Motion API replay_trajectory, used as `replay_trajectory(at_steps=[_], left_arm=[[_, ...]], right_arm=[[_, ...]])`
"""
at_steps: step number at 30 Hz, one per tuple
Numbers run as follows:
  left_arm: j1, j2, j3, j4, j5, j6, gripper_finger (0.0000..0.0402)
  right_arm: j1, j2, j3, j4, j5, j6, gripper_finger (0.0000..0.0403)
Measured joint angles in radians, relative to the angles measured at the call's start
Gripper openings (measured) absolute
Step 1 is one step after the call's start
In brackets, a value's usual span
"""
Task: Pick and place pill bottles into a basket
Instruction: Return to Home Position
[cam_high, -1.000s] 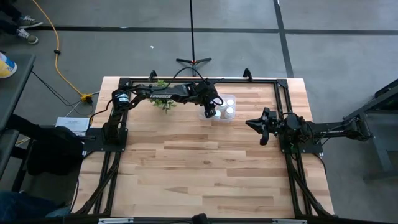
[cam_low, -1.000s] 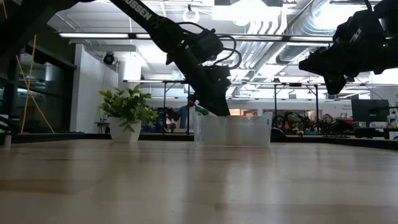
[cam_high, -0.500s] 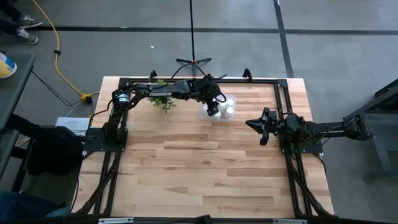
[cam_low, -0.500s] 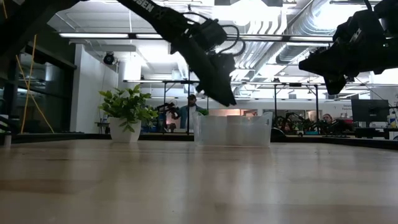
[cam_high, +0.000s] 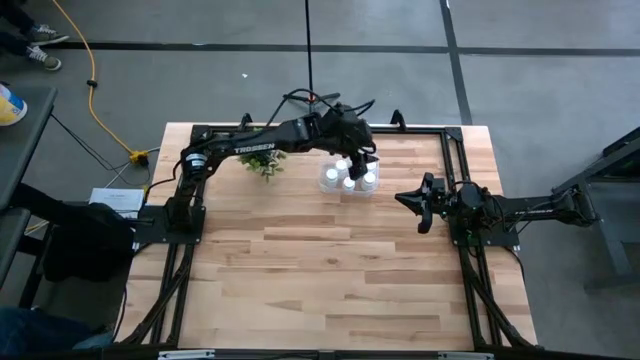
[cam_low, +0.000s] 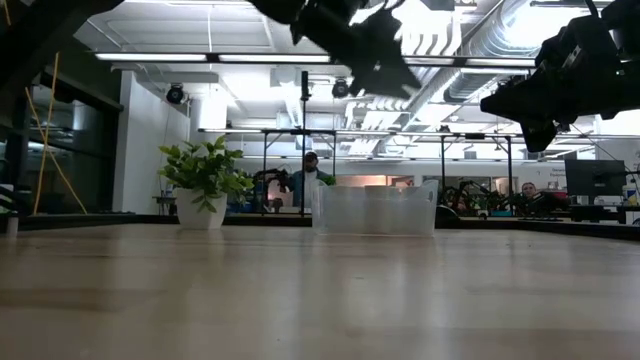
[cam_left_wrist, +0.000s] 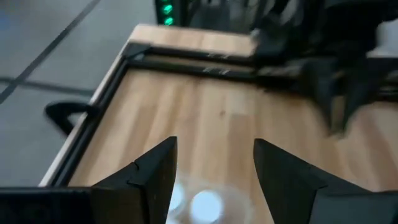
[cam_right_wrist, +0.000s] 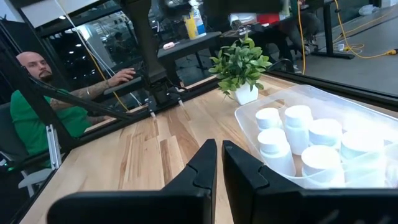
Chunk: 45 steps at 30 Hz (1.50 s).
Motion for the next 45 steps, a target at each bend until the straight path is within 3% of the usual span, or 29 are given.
replay_trajectory(at_steps=[6,9,16,22,29,34,39,41,45], left_arm=[[-0.072,0.000,0.056,-0.003,0.012,-0.001,0.0242],[-0.123,0.000,0.062,0.005,0.012,-0.001,0.0221],[-0.237,0.000,0.062,0.029,0.023,-0.002,0.0120],[-0.295,-0.001,0.062,0.058,0.144,0.001,0.0023],[-0.302,-0.142,0.061,-0.012,0.114,0.034,0.0052],[-0.310,-0.356,0.047,-0.072,0.058,0.160,0.0021],[-0.307,-0.545,-0.182,-0.041,-0.020,0.168,0.0037],[-0.308,-0.629,-0.346,0.022,-0.085,0.136,0.0038],[-0.307,-0.842,-0.719,0.267,-0.076,0.087,0.0022]], right_arm=[[0.000,0.000,0.000,0.000,0.000,0.000,0.0016],[0.000,0.000,0.000,0.000,0.000,0.000,0.0016],[0.000,0.000,0.000,0.000,0.000,0.000,0.0016],[0.000,0.000,0.000,-0.001,0.000,0.000,0.0016],[0.000,0.000,0.000,-0.013,-0.001,0.011,0.0016],[0.000,0.001,0.000,-0.014,0.000,0.027,0.0016],[0.000,0.000,0.000,-0.007,0.004,0.027,0.0016],[0.000,0.000,0.000,-0.006,0.003,0.027,0.0016],[0.000,0.000,0.000,0.010,0.000,0.027,0.0016]])
